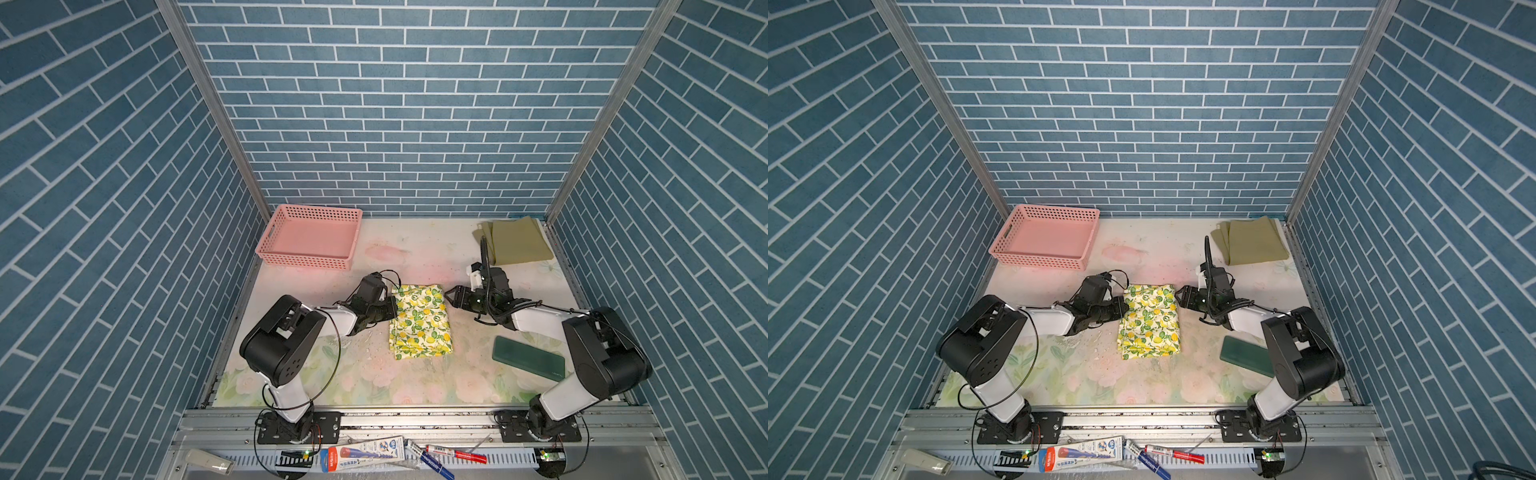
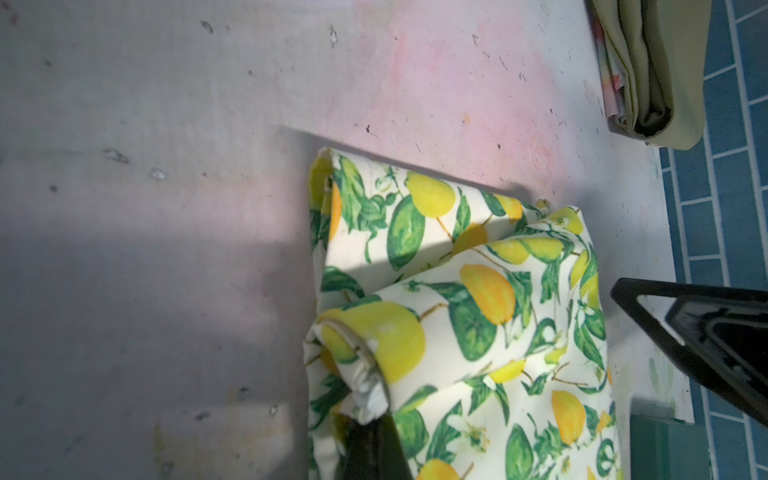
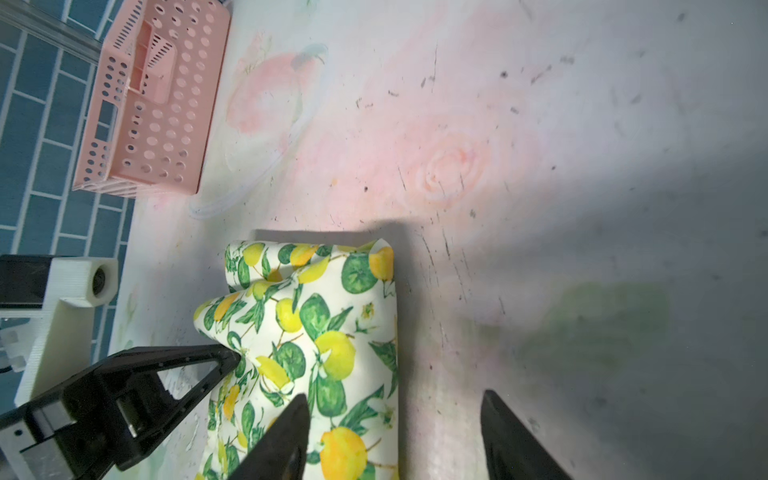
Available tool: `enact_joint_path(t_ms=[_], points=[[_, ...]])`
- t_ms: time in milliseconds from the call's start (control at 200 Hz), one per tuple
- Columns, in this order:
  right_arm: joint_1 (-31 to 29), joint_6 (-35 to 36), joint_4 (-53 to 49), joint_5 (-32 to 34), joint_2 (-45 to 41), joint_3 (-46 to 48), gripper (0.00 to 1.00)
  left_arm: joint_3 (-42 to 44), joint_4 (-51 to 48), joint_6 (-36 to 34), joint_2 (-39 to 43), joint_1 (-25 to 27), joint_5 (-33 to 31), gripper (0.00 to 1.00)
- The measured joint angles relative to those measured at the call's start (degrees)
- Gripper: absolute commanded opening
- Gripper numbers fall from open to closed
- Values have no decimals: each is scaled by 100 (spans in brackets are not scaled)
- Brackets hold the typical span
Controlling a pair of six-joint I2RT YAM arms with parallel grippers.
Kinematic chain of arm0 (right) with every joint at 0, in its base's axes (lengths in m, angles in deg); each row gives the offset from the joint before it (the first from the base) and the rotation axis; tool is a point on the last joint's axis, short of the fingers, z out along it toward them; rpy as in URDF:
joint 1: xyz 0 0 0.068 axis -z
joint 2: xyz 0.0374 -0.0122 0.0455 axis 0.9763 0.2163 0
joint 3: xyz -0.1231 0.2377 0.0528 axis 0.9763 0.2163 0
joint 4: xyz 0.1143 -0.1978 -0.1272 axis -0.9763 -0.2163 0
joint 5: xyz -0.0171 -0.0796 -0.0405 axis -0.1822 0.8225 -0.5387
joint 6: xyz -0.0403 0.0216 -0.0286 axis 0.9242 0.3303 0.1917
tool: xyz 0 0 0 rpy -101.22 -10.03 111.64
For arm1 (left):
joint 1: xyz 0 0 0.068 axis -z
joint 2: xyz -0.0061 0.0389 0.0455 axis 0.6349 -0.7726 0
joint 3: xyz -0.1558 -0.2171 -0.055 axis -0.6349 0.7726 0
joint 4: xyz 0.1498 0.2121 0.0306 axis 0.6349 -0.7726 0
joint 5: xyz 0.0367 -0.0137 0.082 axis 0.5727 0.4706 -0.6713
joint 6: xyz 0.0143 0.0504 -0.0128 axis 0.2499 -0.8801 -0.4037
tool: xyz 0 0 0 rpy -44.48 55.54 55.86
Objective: Fold and stack the skirts
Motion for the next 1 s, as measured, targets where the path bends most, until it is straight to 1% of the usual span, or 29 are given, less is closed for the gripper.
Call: enact_joint_path(t_ms=[55,220,420,630,745,1000], points=[[46,-9,245,-280,282,2,71,0,0,-4,-2,0,0,0],[105,-76,1130,-807,876,-179,71,0,7,-13,-13,0,2,0],[109,-192,1987,-1309,1576,-503,69,0,2,-26,-13,0,-2,0],[116,-142,2304,-1617,1888,-654,67,-33,-48,-63,-15,0,-7,0],[120,-50,2448,-1829,2120,-787,63,-111,-114,-72,-66,0,-2,0],[129,181,2789,-2037,2184,-693,63,-229,-166,-90,-162,0,31,0]])
